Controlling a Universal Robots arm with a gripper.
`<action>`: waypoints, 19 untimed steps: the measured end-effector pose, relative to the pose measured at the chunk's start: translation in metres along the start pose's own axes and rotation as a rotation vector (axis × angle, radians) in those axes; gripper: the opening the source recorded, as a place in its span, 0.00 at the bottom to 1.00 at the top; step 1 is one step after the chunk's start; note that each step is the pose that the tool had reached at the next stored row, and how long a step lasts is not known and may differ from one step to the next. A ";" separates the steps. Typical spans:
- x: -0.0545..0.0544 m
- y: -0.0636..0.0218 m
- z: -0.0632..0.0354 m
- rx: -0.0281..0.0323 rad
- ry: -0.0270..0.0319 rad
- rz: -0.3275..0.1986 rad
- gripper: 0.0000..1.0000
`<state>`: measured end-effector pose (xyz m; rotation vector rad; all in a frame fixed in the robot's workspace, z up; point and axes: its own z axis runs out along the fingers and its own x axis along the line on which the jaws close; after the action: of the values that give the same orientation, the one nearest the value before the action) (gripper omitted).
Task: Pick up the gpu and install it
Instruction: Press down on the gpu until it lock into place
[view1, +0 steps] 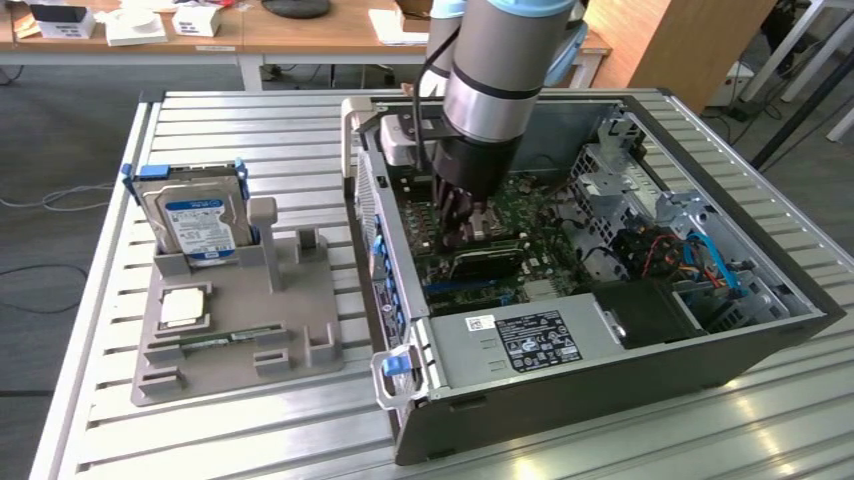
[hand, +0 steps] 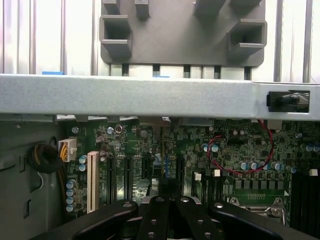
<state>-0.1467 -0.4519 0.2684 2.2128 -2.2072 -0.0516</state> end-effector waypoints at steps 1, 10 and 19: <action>0.000 -0.0002 0.0000 0.0000 0.0000 0.000 0.11; 0.000 -0.0028 -0.0001 -0.0001 0.0000 0.000 0.11; 0.000 -0.0034 0.0001 -0.0001 0.0002 0.000 0.11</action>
<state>-0.1433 -0.4519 0.2681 2.2125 -2.2071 -0.0515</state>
